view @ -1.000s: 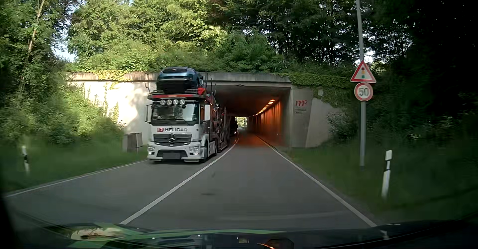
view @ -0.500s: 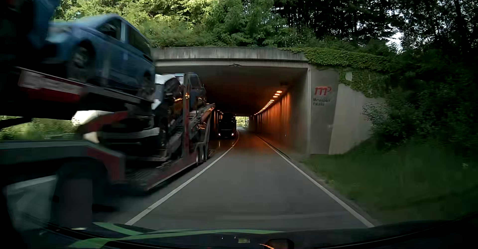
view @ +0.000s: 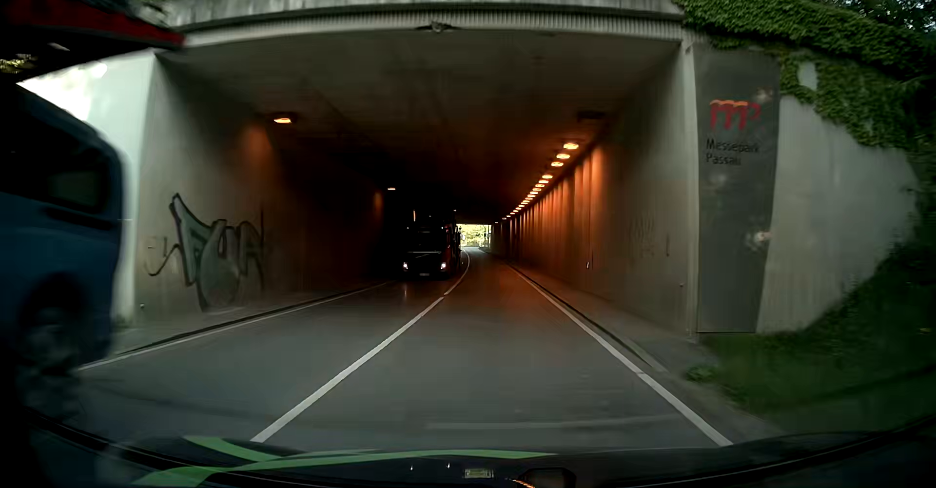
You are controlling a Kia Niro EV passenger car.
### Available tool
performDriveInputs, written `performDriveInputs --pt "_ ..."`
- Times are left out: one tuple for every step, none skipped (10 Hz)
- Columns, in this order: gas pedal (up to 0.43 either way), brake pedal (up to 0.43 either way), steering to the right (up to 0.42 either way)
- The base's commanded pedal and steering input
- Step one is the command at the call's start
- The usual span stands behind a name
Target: Follow the waypoints while adhering to traffic rules and regulations
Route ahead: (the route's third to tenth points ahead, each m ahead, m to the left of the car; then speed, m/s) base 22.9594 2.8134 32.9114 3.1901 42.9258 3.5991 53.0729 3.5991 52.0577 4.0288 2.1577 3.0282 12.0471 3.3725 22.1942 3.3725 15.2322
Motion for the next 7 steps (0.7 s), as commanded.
performDriveInputs --pt "0.150 0.000 -0.007" --pt "0.150 0.000 -0.006" --pt "0.157 0.000 -0.006" --pt "0.157 0.000 -0.005" --pt "0.157 0.000 -0.005" --pt "0.157 0.000 -0.004" --pt "0.157 0.000 -0.005"
